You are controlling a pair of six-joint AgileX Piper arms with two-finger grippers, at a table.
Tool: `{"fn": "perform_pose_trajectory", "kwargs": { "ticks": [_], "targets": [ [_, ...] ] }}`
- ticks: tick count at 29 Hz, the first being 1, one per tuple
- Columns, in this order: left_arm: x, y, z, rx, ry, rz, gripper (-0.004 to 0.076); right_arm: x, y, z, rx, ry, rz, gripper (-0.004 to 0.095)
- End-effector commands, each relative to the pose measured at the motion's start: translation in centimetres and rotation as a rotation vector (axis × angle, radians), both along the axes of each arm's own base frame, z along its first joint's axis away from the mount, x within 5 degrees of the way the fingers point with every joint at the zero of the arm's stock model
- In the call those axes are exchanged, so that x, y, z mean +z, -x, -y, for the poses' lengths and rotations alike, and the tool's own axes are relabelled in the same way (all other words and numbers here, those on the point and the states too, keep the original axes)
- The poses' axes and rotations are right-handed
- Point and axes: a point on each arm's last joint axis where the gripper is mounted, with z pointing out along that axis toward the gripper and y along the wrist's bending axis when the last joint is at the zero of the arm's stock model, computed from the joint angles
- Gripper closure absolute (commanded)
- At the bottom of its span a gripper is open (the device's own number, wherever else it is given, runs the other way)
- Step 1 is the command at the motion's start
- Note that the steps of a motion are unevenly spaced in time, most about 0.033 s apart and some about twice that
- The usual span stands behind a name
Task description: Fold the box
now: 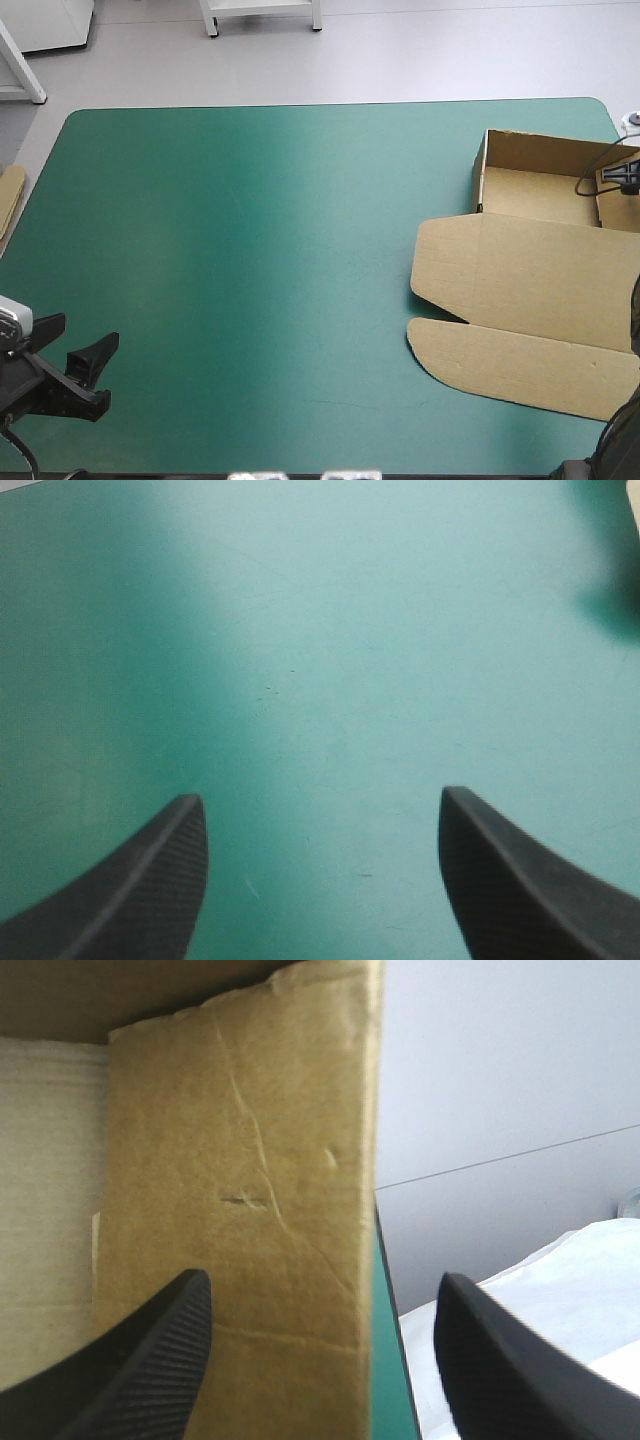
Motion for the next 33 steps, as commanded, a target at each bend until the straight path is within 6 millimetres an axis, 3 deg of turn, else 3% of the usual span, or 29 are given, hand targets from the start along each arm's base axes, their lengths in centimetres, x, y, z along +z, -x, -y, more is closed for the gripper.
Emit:
{"fn": "perform_pose_trajectory", "kwargs": {
  "ticks": [1, 6, 10, 14, 18, 22, 27, 30, 31, 33],
  "targets": [
    [0.6, -0.2, -0.3, 0.033, -0.010, 0.037, 0.0248, 8.0, 2.8, -1.4, 0.010, 0.018, 0.212, 0.0304],
    [1.6, -0.8, -0.1, 0.045, 0.059, 0.152, 0.0248, 13.1, 5.7, -6.2, 0.175, -0.257, 0.372, 0.0314],
    [2.1, -1.0, 0.0, 0.038, 0.066, 0.207, 0.0248, 16.8, 8.4, -11.4, 0.332, -0.310, 0.462, 0.0425],
    [2.4, -1.1, 0.0, 0.018, 0.031, 0.260, 0.0248, 18.8, 11.0, -16.7, 0.482, -0.308, 0.500, 0.0463],
    [1.8, -1.6, -0.3, 0.053, -0.005, 0.248, 0.0248, 20.3, 15.2, -22.4, 0.642, -0.338, 0.582, 0.0464],
    [0.0, -2.4, 0.0, 0.063, -0.008, 0.209, 0.0248, 20.1, 19.5, -25.2, 0.706, -0.303, 0.638, 0.0496],
    [-1.9, -2.8, 0.4, 0.052, 0.006, 0.233, 0.0259, 17.8, 24.0, -26.8, 0.815, -0.302, 0.698, 0.0581],
    [-2.8, -3.1, 0.6, 0.039, 0.019, 0.274, 0.0302, 15.6, 26.2, -26.6, 0.878, -0.255, 0.684, 0.0617],
    [-3.7, -3.3, 0.8, 0.031, 0.020, 0.283, 0.0330, 13.7, 27.4, -26.1, 0.909, -0.220, 0.653, 0.0642],
    [-4.9, -3.8, 1.0, 0.024, 0.014, 0.275, 0.0343, 12.1, 28.5, -25.5, 0.911, -0.210, 0.643, 0.0665]
  ]
}}
